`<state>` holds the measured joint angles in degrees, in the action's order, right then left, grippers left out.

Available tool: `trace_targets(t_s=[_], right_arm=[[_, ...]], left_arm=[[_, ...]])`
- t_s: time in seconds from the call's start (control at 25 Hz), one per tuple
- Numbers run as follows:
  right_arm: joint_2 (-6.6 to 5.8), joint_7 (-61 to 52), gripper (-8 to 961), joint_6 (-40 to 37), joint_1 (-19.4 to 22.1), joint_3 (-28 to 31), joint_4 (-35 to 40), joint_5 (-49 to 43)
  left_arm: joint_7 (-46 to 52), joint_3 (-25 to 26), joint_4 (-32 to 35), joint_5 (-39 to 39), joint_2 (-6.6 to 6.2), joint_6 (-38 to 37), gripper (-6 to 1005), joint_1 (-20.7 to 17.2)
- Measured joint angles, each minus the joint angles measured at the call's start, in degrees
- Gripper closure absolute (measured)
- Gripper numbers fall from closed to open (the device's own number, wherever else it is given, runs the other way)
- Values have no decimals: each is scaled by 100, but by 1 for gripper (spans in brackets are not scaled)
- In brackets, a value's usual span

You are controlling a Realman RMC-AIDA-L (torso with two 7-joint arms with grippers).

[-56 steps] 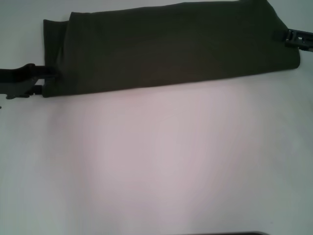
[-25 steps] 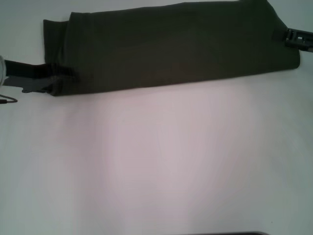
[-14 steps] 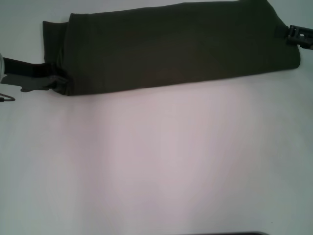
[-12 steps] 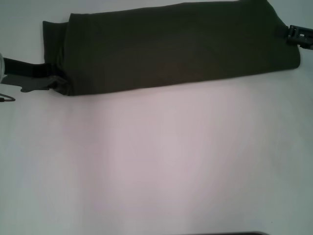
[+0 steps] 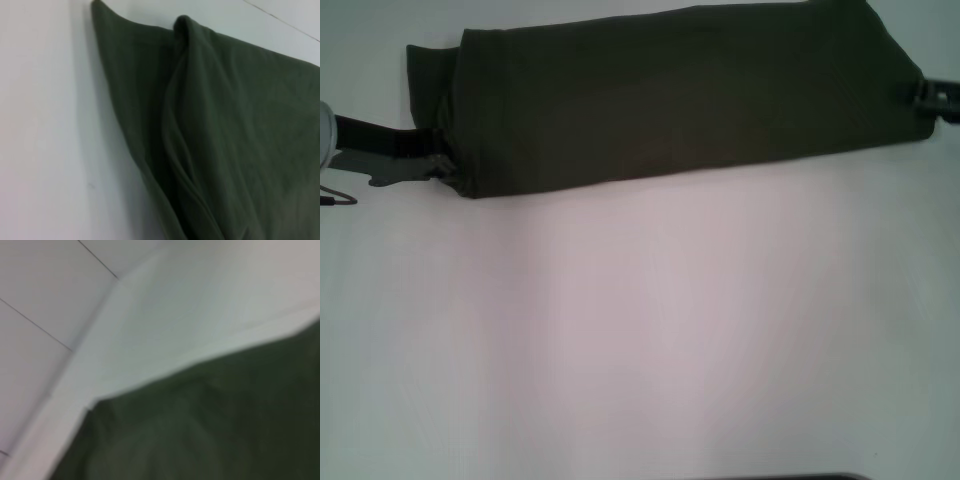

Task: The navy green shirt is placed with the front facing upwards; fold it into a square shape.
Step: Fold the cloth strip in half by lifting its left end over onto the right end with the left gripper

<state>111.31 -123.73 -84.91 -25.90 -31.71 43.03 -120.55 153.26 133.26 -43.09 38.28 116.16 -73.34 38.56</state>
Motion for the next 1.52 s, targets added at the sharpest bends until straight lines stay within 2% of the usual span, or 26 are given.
trace_targets(t_s=[0.08, 0.24, 0.32, 0.4, 0.52, 0.64, 0.88, 1.0, 1.28, 1.52], right_arm=[[-166, -275, 85, -7, -86, -2, 65, -367], [-629, -841, 90, -157, -323, -16, 100, -1057], [-854, -1166, 92, -380, -568, -28, 90, -1579], [-903, -1412, 95, -458, -727, -17, 133, -1926], [-901, -1730, 99, -412, -875, 9, 154, -2152], [-846, -2157, 102, -145, -1017, -12, 107, -2237], [-558, -2282, 110, 742, -1103, -54, 55, -2286], [-439, -2181, 113, 1252, -1142, -208, -211, -2290], [-356, -2134, 122, 1794, -1214, -249, -727, -2268], [-204, -2089, 129, 2079, -1237, -251, -813, -2262]], left_arm=[[2, 13, -4, 3, -11, -73, 965, 27], [18, 26, -24, -5, -31, -200, 992, 90], [32, 13, -31, -6, -39, -254, 991, 123], [45, 1, -38, -6, -53, -322, 990, 163], [88, -3, -96, -6, -68, -471, 990, 219], [103, -3, -141, -6, -81, -543, 989, 247], [105, 43, -172, -5, -102, -538, 988, 258], [107, 49, -174, 3, -103, -518, 988, 258], [103, 51, -174, 26, -101, -498, 989, 258], [77, 37, -174, 39, -64, -488, 989, 262]])
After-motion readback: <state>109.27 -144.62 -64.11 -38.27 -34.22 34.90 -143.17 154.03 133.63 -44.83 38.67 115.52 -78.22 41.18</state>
